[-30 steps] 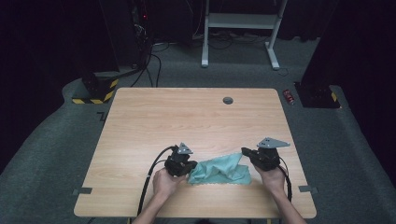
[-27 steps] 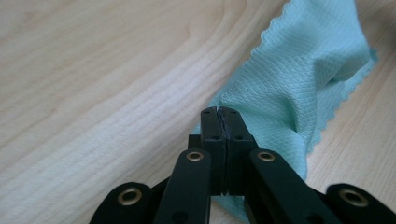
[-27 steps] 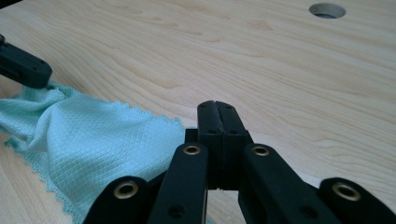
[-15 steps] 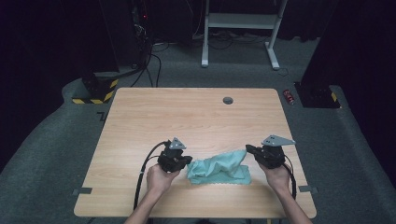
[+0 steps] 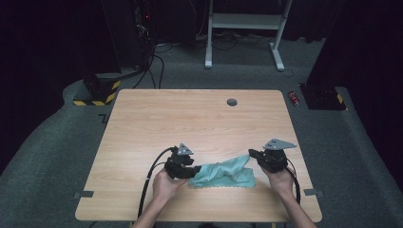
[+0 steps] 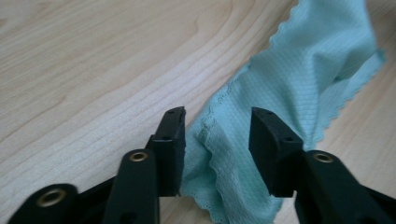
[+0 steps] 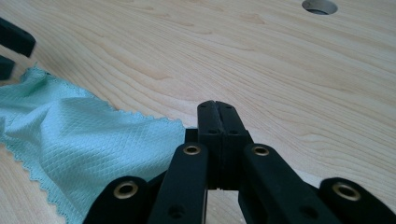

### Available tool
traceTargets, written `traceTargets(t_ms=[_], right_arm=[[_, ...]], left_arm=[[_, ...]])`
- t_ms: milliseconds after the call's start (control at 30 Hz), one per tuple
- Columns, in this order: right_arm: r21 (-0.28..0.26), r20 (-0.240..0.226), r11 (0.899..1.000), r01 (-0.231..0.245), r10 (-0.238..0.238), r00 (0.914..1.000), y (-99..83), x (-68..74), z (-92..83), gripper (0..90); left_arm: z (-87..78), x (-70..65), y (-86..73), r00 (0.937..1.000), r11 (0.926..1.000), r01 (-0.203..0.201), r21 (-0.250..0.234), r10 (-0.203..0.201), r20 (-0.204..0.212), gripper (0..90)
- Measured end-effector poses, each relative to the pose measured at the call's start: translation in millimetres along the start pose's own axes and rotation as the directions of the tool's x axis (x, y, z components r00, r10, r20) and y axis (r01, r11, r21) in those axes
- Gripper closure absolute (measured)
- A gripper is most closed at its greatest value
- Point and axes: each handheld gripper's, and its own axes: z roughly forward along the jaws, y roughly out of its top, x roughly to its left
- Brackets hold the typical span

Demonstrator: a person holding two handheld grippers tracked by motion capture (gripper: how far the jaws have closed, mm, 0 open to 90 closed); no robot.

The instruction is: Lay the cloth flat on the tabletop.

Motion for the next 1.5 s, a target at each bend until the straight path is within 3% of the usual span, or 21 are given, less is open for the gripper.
traceTargets(t_ms=[100,200,300,467,667,767,833,1067,1133,1233,1367,1433,1500], right_arm=[[-0.003,0.000,1.000,-0.006,0.006,1.0000,0.6,0.6,-0.8,90.0],[-0.006,0.002,1.000,0.000,0.000,1.0000,1.9,-0.1,-2.5,90.0],[-0.016,0.004,1.000,0.002,-0.002,1.0000,4.0,-0.8,-4.6,90.0],[-0.023,0.014,1.000,0.007,-0.007,0.9999,7.6,-2.0,-5.0,90.0],[-0.028,0.031,0.999,0.019,-0.018,0.9993,16.7,-5.5,-3.2,90.0],[-0.024,0.043,1.000,0.012,-0.011,0.9990,21.9,-10.9,1.2,90.0],[-0.010,0.046,1.000,-0.001,0.001,0.9989,24.1,-15.7,7.4,90.0],[0.035,0.090,0.999,-0.021,0.017,0.9958,34.4,-31.2,37.6,90.0],[0.025,0.097,0.999,-0.040,0.038,0.9946,34.8,-36.3,46.8,90.0],[0.055,0.131,0.996,-0.067,0.060,0.9895,35.3,-43.1,60.9,90.0],[0.053,0.179,0.994,-0.095,0.084,0.9802,38.8,-50.6,73.7,90.0],[0.069,0.198,0.992,-0.102,0.086,0.9763,40.7,-53.1,80.8,90.0],[0.082,0.205,0.991,-0.110,0.091,0.9746,41.6,-54.7,87.1,90.0]], left_arm=[[7.4,-2.6,1.0,0.9995,0.9992,-0.031,0.027,0.031,0.005,75.3],[6.2,-3.0,3.8,0.9986,0.9985,-0.052,0.016,0.052,0.004,88.6],[-4.5,-0.8,9.3,0.9974,0.9971,-0.072,-0.026,0.071,-0.011,89.8],[-25.3,11.0,21.6,0.9974,0.9924,-0.063,-0.105,0.059,-0.042,89.9],[-27.2,29.8,29.5,0.9962,0.9875,-0.039,-0.153,0.026,-0.083,89.9],[-22.6,37.8,34.5,0.9922,0.9835,-0.046,-0.175,0.025,-0.122,89.9],[-17.3,44.8,36.7,0.9915,0.9813,-0.031,-0.190,0.006,-0.130,90.0],[17.2,69.5,49.7,0.9848,0.9883,-0.001,-0.153,-0.026,-0.172,90.0],[27.4,74.8,53.5,0.9813,0.9896,0.005,-0.144,-0.033,-0.189,90.0],[38.7,83.4,56.7,0.9769,0.9877,0.050,-0.148,-0.079,-0.198,90.0],[47.4,91.2,61.6,0.9675,0.9889,0.056,-0.137,-0.088,-0.237,90.0],[52.9,94.4,61.8,0.9656,0.9872,0.073,-0.142,-0.106,-0.238,90.0],[58.6,97.4,60.2,0.9652,0.9902,0.077,-0.116,-0.103,-0.240,89.9]])
